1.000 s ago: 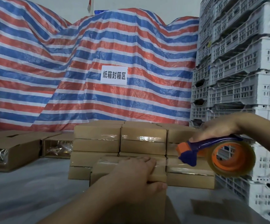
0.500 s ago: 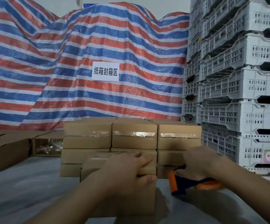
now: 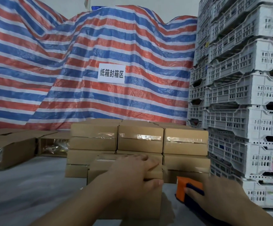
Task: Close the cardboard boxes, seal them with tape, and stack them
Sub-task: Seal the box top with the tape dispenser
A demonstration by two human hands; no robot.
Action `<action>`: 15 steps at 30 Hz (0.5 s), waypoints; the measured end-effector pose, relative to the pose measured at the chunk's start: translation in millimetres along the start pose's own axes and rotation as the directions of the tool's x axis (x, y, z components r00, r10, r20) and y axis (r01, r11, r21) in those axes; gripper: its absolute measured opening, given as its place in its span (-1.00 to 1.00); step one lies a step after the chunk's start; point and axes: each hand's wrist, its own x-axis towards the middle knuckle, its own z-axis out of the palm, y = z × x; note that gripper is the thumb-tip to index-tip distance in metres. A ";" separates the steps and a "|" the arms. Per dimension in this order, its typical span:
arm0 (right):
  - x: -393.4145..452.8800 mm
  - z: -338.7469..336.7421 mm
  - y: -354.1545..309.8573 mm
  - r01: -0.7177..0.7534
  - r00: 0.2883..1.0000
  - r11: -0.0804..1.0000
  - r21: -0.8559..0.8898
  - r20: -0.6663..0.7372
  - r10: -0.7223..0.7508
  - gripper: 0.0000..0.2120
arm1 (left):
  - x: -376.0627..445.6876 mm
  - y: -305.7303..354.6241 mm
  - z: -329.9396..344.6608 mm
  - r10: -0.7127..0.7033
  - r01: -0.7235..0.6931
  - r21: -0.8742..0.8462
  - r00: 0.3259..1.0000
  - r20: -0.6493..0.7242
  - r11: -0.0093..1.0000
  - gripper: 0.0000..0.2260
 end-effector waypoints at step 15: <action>63.1 -48.9 -113.6 -0.151 0.979 0.028 0.988 0.153 -0.133 -0.42 | 2.8 -4.5 8.3 0.035 -0.034 0.009 0.996 -0.079 0.999 -0.43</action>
